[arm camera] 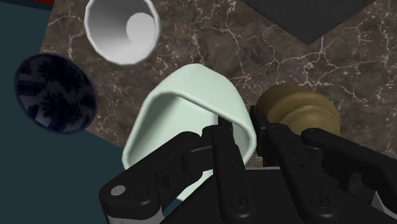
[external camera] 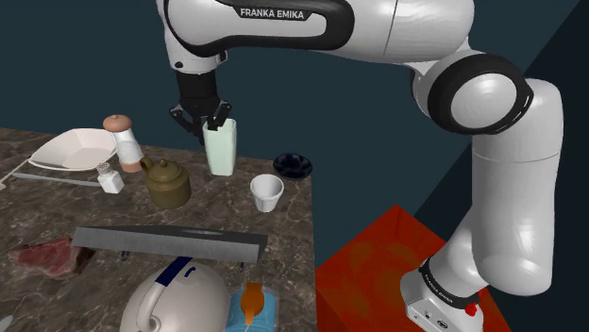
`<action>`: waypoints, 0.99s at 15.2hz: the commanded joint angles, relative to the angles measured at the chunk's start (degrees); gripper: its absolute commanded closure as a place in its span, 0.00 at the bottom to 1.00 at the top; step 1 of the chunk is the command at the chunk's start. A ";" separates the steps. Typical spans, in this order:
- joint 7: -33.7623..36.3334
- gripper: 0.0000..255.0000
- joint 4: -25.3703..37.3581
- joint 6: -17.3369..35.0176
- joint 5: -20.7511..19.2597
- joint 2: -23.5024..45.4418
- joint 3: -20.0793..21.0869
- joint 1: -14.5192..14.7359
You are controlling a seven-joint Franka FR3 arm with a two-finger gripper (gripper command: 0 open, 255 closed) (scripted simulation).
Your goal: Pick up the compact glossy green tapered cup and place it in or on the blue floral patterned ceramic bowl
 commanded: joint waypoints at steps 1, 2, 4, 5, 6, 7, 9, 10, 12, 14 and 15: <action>-1.89 1.00 -5.65 1.71 1.07 -4.01 -0.04 -2.50; -2.99 1.00 -7.92 2.24 1.58 -5.77 -0.17 -3.70; -5.30 1.00 -11.96 3.08 2.57 -9.06 -0.54 -5.96; -6.49 1.00 -13.78 3.41 3.04 -10.60 -0.78 -7.03; -7.71 1.00 -15.47 3.67 3.49 -12.07 -1.05 -8.07; -8.96 1.00 -17.05 3.88 3.92 -13.47 -1.37 -9.06; -11.50 1.00 -19.88 4.16 4.71 -16.10 -2.09 -10.97; -12.79 1.00 -21.15 4.23 5.07 -17.33 -2.49 -11.88; -15.40 1.00 -23.42 4.27 5.69 -19.61 -3.37 -13.63; -18.05 1.00 -25.35 4.18 6.21 -21.66 -4.38 -15.25; -19.38 1.00 -26.19 4.09 6.41 -22.60 -4.91 -16.05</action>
